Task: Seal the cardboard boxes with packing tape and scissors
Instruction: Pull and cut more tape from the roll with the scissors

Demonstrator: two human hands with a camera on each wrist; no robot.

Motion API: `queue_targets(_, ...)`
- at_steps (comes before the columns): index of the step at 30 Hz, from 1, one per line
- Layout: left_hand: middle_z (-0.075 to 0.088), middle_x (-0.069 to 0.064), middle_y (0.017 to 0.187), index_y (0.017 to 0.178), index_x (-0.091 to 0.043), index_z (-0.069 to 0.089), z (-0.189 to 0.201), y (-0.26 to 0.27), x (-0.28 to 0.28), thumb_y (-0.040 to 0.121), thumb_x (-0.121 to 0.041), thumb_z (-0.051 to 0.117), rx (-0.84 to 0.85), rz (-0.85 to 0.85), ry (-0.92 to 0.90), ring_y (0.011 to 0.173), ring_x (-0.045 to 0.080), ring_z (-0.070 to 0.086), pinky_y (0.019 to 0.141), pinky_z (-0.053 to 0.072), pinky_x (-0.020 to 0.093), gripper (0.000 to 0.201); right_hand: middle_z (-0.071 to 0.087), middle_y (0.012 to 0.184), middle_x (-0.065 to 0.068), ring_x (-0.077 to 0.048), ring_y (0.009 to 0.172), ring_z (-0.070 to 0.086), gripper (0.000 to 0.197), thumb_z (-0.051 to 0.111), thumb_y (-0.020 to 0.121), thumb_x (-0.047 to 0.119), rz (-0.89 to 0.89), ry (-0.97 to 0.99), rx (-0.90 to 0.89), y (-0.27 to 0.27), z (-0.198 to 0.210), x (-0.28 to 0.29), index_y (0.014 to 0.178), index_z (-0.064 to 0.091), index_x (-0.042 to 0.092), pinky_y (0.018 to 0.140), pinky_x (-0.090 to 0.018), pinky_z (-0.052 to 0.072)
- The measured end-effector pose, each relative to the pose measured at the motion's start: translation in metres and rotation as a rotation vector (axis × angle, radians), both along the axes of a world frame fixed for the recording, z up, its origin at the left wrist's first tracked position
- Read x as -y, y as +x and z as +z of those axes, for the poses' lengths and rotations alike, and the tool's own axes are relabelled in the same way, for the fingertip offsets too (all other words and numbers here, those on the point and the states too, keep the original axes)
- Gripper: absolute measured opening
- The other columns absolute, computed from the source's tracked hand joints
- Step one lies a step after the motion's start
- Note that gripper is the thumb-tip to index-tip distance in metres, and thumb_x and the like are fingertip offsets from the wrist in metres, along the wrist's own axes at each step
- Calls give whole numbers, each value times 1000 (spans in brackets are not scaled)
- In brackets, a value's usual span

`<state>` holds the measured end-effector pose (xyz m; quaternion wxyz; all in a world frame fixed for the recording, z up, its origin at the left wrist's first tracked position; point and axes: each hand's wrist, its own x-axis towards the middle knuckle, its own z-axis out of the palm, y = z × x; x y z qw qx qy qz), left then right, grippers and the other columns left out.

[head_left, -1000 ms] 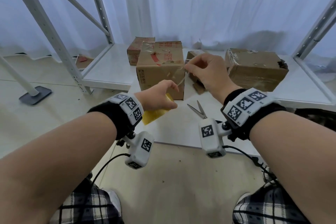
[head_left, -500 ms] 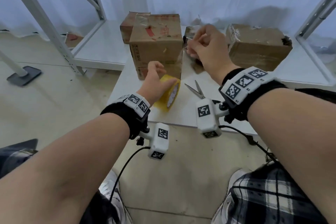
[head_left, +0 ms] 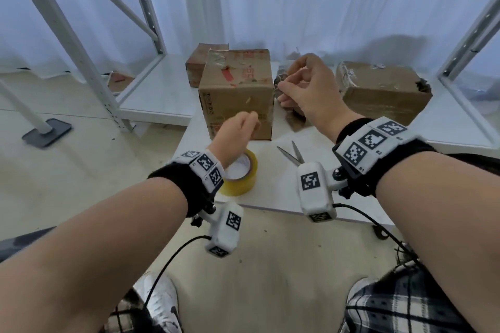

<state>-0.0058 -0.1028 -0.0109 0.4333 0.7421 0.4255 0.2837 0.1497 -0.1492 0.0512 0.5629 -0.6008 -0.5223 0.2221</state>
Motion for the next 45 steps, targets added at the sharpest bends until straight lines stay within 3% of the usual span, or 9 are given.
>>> queue_targets(3,66,7,105,115,-6,58,36,3,-10,99,-54,27,263,3,-199,99,20,62,91,48,33,59,56,74,-6,-20,60,66,23,66,87,2,-11,40,-35,-3,9,-7,91,45,12,59,-31,58)
queue_targets(6,65,1,114,121,-14,57,59,-2,-26,83,-66,52,172,-181,-215,107,17,60,98,47,34,65,59,79,-6,-30,71,68,25,67,86,5,-26,67,-32,-8,19,-17,88,48,20,67,-44,60)
queue_targets(11,64,12,90,88,-7,63,79,-10,-52,89,-20,65,209,-253,-189,81,20,58,77,51,25,14,63,85,-11,-32,78,69,23,67,87,8,-40,132,-132,-9,38,-33,90,48,20,69,-39,60)
queue_targets(15,71,2,82,93,-2,65,78,-12,-67,91,-18,62,270,-180,-241,73,9,66,67,54,17,16,70,86,-13,-18,75,69,16,66,90,19,-97,117,-209,-6,29,-36,87,50,20,66,-27,58)
queue_targets(23,66,-1,69,85,-5,69,77,-9,-86,88,-19,68,89,-27,-172,52,3,52,51,44,12,14,59,62,7,-7,60,51,27,72,85,23,-319,-63,-332,6,1,-48,60,62,22,74,-30,52)
queue_targets(30,65,-4,79,76,-16,61,77,1,-95,91,-22,64,23,97,64,75,5,60,68,46,16,17,58,60,2,-8,59,52,21,69,87,12,-335,-42,-603,-7,-10,-71,67,62,15,68,-23,50)
queue_targets(36,67,1,86,87,-18,55,72,0,-101,95,-20,58,-65,107,194,76,7,60,67,46,12,9,68,89,-2,-15,81,63,12,62,91,30,-231,-64,-190,1,-13,-72,83,56,24,76,-26,50)
queue_targets(40,69,2,103,85,-23,54,70,-5,-103,92,-22,63,37,85,25,100,15,64,92,50,36,11,64,111,-11,-29,103,63,17,65,86,30,-63,-201,-190,2,-12,-71,91,51,36,91,-46,53)
queue_targets(45,59,9,125,80,-36,56,73,-12,-102,79,-26,74,174,75,-126,109,32,62,96,48,50,21,62,116,-13,-39,104,62,40,62,85,17,64,-246,-171,-3,-10,-71,84,46,53,90,-54,52)
